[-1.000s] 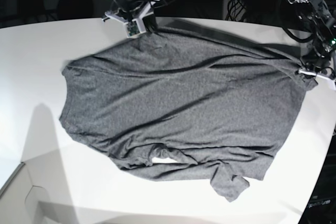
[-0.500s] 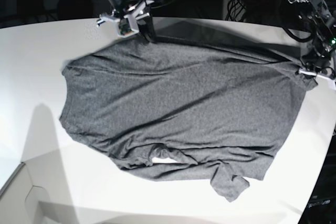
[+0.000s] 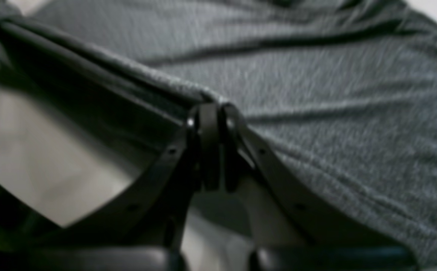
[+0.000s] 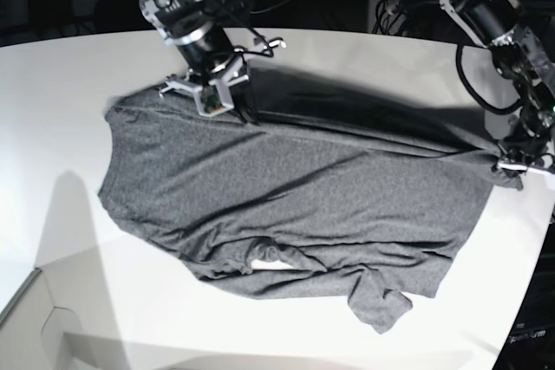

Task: Layout the t-shirt on the table in an organized manner, then fold the t-shirt properly
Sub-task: 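Move the right gripper back onto the shirt and grasp the fabric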

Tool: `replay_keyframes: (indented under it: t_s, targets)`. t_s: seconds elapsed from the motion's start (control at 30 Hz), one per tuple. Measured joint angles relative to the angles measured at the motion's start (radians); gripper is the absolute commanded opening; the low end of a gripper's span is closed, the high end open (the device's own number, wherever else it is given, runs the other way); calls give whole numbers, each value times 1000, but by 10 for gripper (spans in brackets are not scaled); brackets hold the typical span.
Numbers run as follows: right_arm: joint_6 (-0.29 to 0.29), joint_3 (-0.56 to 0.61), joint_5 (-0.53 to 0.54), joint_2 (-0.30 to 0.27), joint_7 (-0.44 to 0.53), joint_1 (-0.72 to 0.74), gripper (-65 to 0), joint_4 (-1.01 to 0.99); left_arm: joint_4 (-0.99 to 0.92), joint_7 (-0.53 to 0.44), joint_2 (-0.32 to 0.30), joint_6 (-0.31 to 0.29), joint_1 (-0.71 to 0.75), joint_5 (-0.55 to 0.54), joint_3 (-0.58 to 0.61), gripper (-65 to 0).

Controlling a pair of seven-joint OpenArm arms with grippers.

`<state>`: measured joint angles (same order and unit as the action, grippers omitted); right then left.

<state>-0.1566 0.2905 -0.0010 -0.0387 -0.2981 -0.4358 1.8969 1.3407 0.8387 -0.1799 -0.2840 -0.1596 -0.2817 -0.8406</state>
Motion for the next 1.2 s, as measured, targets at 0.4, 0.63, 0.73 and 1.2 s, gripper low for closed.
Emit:
replay_keyframes:
  t_s: [0.4, 0.63, 0.73, 1.2]
  targets:
    - [0, -3, -2, -25, -46, 162, -650, -135, -171, -51, -33, 2, -126, 0, 130, -649]
    - [-1, -65, 2, -39, -41, 230, -650, -172, -252, -160, -33, 3, -123, 0, 185, -649]
    - [-2, -81, 2, -42, -44, 255, -650, -202, -270, -167, -34, 3, -127, 0, 185, -649]
    - [-2, -76, 3, -35, -37, 347, -650, -325, -275, -169, -34, 11, -161, 0, 181, -646]
